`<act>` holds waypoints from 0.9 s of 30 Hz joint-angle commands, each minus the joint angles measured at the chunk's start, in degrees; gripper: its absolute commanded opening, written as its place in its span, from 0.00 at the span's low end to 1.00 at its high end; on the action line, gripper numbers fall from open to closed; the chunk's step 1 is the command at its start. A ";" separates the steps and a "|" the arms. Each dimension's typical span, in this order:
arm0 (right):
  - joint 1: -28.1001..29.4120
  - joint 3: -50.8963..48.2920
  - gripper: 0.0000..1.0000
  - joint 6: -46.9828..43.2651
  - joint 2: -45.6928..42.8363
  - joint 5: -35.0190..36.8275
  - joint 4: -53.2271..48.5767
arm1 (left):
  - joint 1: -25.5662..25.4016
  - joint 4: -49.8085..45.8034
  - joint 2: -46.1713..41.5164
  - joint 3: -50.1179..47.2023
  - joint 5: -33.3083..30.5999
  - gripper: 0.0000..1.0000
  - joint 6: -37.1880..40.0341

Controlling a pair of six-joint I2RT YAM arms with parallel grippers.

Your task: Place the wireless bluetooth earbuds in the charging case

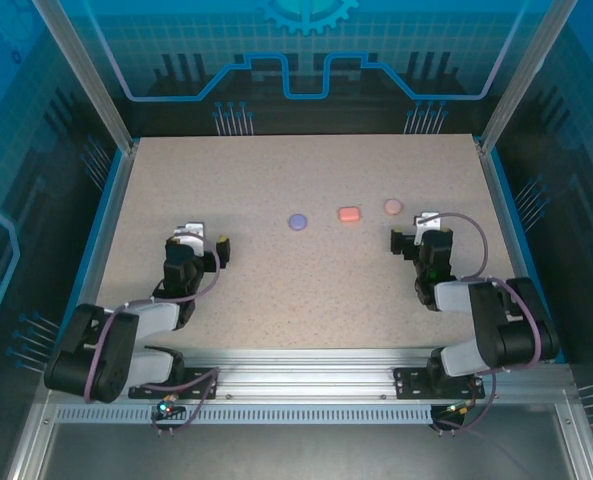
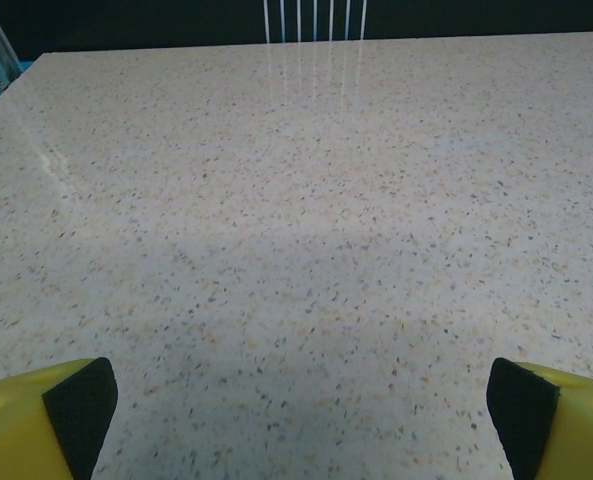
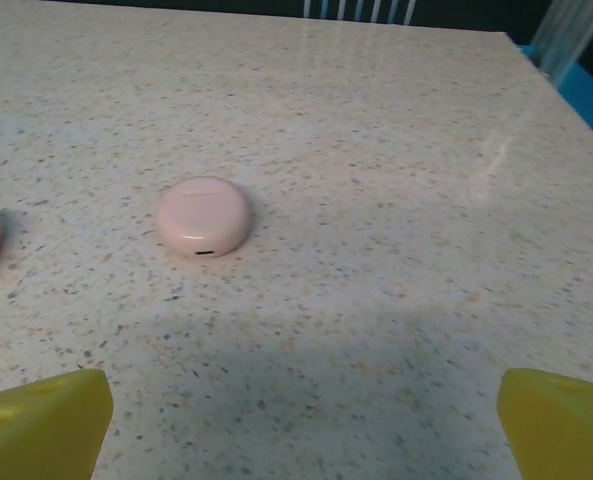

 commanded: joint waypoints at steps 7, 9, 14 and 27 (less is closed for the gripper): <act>-4.18 5.30 1.00 -1.96 1.60 -17.87 -2.54 | 3.04 9.41 11.92 5.52 7.50 0.99 2.11; -4.16 5.46 1.00 -1.94 1.67 -17.66 -2.61 | 4.64 2.65 12.16 8.98 8.78 0.99 0.47; -3.37 5.77 1.00 -2.28 1.80 -16.14 -3.07 | 8.32 -2.61 12.10 11.62 12.59 0.99 -2.94; -1.59 5.81 1.00 -2.72 1.90 -11.90 -3.00 | 8.30 -2.71 12.10 11.61 12.59 0.99 -2.92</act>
